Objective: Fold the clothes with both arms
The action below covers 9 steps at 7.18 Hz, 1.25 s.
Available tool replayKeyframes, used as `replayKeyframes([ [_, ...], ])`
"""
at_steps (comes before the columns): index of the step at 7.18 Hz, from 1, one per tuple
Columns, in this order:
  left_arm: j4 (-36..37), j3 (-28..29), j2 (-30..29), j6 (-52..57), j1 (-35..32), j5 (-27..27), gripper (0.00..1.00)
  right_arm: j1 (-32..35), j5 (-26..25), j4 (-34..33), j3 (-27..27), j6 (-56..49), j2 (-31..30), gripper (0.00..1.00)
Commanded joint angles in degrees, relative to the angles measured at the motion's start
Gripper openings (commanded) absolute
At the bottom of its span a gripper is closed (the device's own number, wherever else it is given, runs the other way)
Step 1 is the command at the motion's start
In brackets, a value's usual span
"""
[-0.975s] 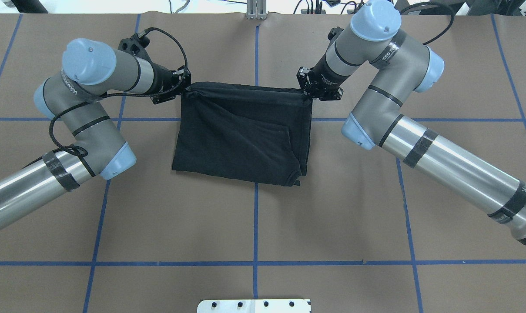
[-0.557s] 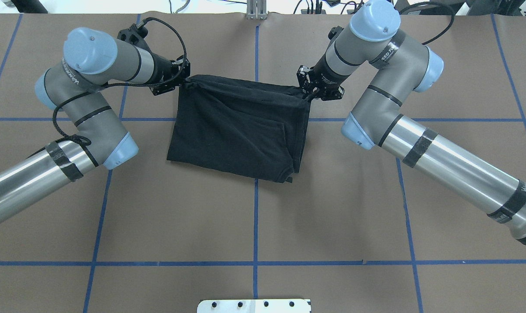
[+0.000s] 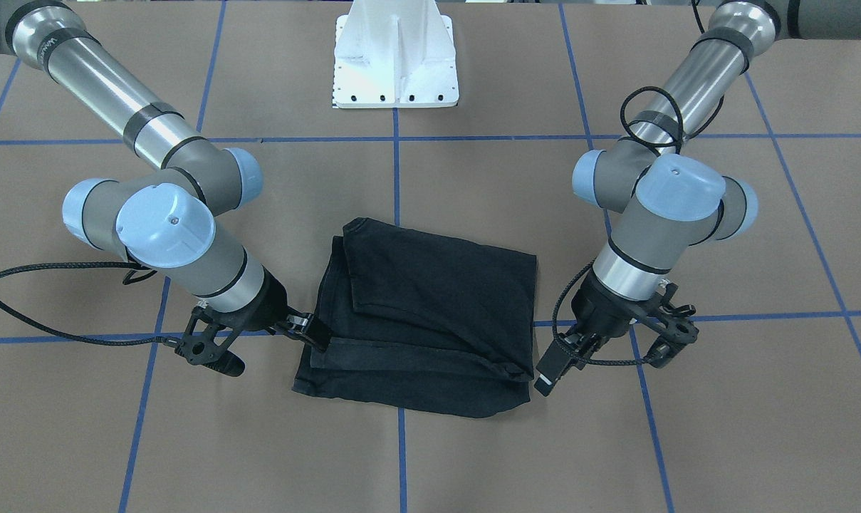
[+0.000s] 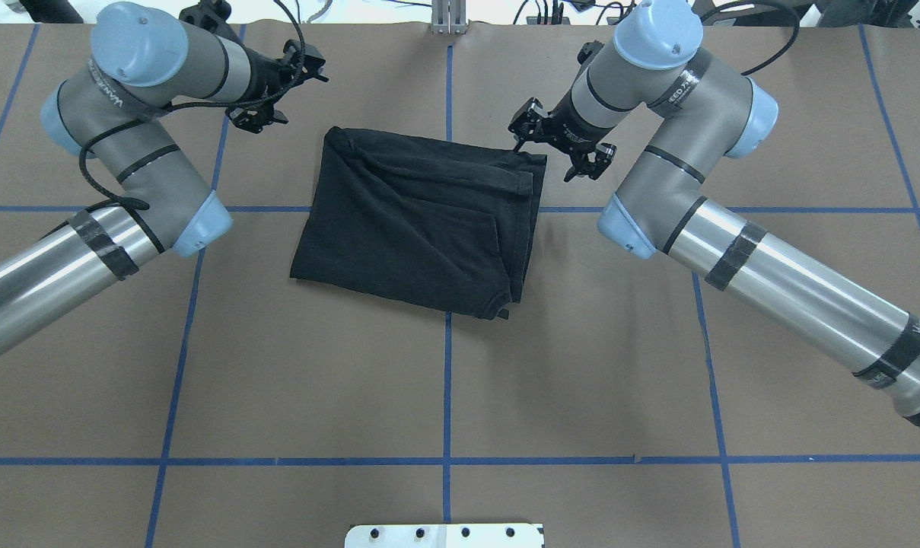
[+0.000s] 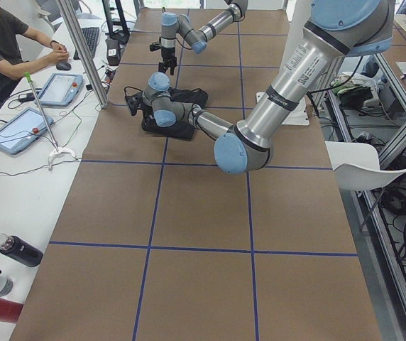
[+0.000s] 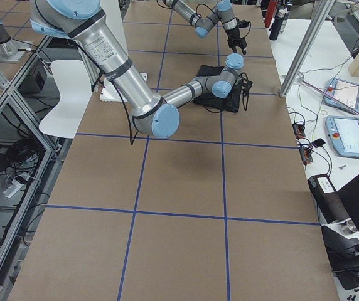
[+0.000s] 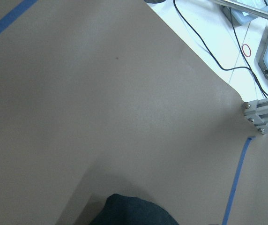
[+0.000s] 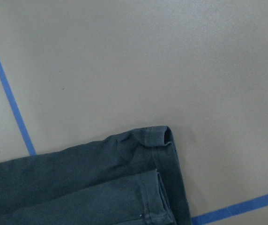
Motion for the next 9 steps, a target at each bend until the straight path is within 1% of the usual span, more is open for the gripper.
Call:
replayKeyframes([
  [1, 0.09, -0.11, 0.22, 1.87, -0.72, -0.24, 1.00, -2.78, -3.53, 3.22, 1.40, -3.60, 0.70, 0.99],
  [3, 0.00, -0.20, 0.49, 5.20, -0.90, -0.50, 1.00, -8.93, -14.50, 3.87, 5.08, -15.77, 0.62, 0.99],
  [4, 0.00, -0.20, 0.49, 5.22, -0.90, -0.50, 1.00, -10.00, -16.29, 4.65, 5.27, -22.02, -0.34, 0.98],
  [5, -0.09, -0.20, 0.57, 5.22, -0.90, -0.50, 1.00, -10.19, -16.49, 6.92, 5.18, -28.26, -1.05, 0.91],
  [6, -0.09, -0.20, 0.75, 5.22, -0.90, -0.50, 1.00, -10.19, -16.49, 7.21, 5.27, -31.02, -1.84, 0.85],
  [7, -0.35, -0.11, 1.27, 5.22, -0.90, -0.59, 1.00, -10.80, -17.45, 7.21, 5.18, -33.49, -2.28, 0.81],
  [8, -0.35, -0.11, 1.36, 5.22, -0.90, -0.51, 1.00, -11.85, -18.67, 7.21, 5.10, -34.12, -2.55, 0.77],
  [9, -0.35, -0.02, 1.63, 5.39, -0.90, -0.50, 1.00, -11.95, -18.69, 7.21, 5.18, -34.13, -2.37, 0.70],
])
